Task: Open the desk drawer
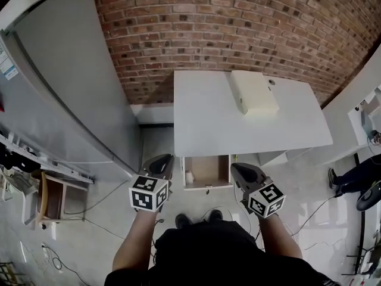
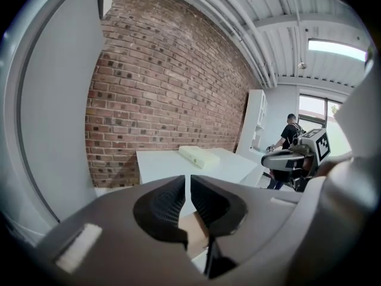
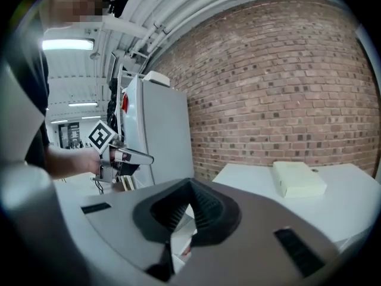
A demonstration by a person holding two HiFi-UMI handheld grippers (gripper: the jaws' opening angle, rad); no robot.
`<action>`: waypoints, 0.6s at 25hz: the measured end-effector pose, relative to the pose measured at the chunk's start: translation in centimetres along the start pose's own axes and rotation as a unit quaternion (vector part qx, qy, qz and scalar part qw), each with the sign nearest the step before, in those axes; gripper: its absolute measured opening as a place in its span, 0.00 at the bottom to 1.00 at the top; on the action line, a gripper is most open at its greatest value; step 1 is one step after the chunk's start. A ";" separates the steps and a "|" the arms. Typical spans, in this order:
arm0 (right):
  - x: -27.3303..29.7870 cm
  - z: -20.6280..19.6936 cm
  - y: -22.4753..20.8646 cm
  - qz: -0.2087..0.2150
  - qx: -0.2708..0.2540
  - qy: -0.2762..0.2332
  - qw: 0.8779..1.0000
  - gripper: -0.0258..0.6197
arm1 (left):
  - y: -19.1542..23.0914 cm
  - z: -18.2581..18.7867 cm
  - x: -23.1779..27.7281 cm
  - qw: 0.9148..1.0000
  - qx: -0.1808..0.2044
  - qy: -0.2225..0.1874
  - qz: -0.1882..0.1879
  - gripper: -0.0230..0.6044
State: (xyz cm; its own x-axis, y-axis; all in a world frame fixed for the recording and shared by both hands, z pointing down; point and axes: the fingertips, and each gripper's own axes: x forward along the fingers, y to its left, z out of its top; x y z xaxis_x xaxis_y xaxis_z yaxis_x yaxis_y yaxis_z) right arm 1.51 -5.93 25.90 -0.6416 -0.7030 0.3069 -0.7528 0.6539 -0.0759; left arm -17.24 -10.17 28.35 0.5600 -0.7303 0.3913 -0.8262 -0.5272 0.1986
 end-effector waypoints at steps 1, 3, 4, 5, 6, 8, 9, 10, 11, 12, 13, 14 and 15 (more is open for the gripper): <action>0.1 0.7 0.0 0.004 -0.001 -0.009 1.000 0.06 | 0.0 0.8 -0.2 1.000 0.007 -0.006 0.002 0.10; 0.2 2.4 -0.3 0.012 -0.006 -0.029 0.999 0.06 | -0.2 2.5 -0.5 1.000 0.018 -0.021 0.010 0.09; 0.1 3.4 -0.6 0.015 -0.010 -0.039 0.999 0.06 | -0.4 3.5 -0.7 0.999 0.023 -0.030 0.013 0.09; 0.0 4.4 -0.8 0.019 -0.014 -0.049 0.998 0.06 | -0.7 4.5 -0.8 0.999 0.030 -0.041 0.015 0.09; -0.3 5.3 -1.1 0.023 -0.019 -0.059 0.998 0.06 | -1.1 5.4 -0.9 0.998 0.039 -0.052 0.017 0.09; -1.0 6.9 -1.5 0.030 -0.032 -0.078 0.996 0.06 | -1.8 7.1 -1.2 0.996 0.052 -0.072 0.025 0.08; -1.2 7.7 -1.6 0.034 -0.038 -0.086 0.995 0.06 | -2.0 7.8 -1.3 0.995 0.053 -0.081 0.029 0.08; -1.5 8.5 -1.7 0.038 -0.044 -0.093 0.994 0.06 | -2.2 8.4 -1.4 0.994 0.051 -0.090 0.034 0.07; -1.7 9.3 -1.9 0.042 -0.049 -0.099 0.993 0.06 | -2.4 8.9 -1.5 0.993 0.047 -0.097 0.037 0.07; -1.8 9.9 -2.0 0.045 -0.051 -0.104 0.992 0.06 | -2.5 9.3 -1.5 0.993 0.044 -0.102 0.041 0.07; -1.8 10.4 -2.2 0.046 -0.053 -0.109 0.992 0.06 | -2.6 9.6 -1.4 0.993 0.043 -0.105 0.044 0.07; -1.8 10.8 -2.5 0.047 -0.053 -0.112 0.991 0.06 | -2.7 9.8 -1.2 0.992 0.042 -0.107 0.047 0.06; -1.6 11.0 -2.8 0.047 -0.051 -0.113 0.991 0.06 | -2.7 9.9 -1.1 0.992 0.041 -0.107 0.049 0.06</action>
State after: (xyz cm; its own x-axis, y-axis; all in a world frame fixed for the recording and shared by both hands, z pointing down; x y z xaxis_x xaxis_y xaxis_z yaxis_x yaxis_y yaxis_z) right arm 3.04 -9.67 15.22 -0.7338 -0.6745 0.0809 -0.6764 0.7365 0.0059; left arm -15.04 -12.23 18.53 0.4847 -0.8506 0.2040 -0.8745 -0.4762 0.0921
